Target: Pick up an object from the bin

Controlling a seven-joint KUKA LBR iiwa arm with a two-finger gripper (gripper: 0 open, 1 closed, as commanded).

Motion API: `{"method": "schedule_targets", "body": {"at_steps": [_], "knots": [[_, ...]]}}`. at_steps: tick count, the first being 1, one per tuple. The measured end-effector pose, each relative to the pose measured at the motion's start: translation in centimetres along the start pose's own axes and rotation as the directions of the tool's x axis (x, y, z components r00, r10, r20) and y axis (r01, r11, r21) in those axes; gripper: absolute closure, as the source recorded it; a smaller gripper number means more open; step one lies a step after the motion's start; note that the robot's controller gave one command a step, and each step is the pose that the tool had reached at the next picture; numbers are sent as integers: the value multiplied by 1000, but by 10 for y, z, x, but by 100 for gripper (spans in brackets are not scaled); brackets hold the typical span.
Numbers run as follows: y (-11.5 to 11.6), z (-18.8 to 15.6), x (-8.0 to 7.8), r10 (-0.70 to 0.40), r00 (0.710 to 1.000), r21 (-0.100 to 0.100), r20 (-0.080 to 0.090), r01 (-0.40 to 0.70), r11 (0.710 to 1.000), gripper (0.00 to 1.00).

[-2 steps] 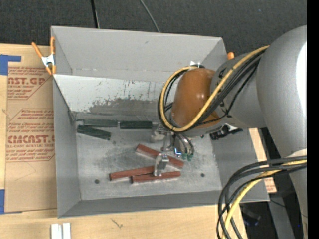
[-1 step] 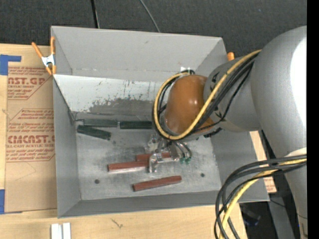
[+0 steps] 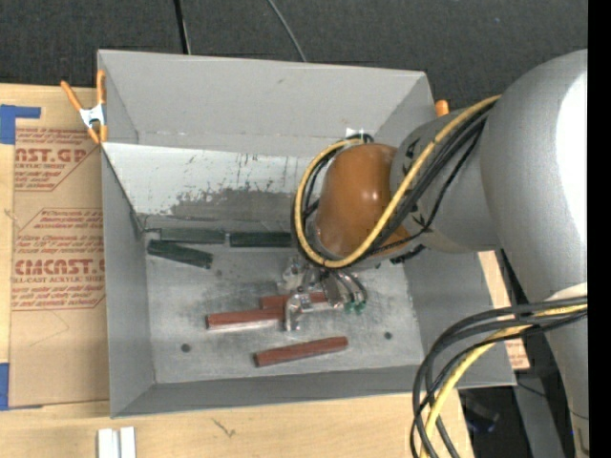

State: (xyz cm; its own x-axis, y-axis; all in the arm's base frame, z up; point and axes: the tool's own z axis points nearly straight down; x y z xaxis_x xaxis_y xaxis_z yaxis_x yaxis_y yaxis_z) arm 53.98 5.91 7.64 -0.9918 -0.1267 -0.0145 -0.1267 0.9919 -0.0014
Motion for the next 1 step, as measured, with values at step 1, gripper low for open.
{"method": "schedule_targets", "body": {"at_steps": [1], "knots": [[0, -2, 0, 0, 1000, 0, -3, 0, 1000, 100]]}}
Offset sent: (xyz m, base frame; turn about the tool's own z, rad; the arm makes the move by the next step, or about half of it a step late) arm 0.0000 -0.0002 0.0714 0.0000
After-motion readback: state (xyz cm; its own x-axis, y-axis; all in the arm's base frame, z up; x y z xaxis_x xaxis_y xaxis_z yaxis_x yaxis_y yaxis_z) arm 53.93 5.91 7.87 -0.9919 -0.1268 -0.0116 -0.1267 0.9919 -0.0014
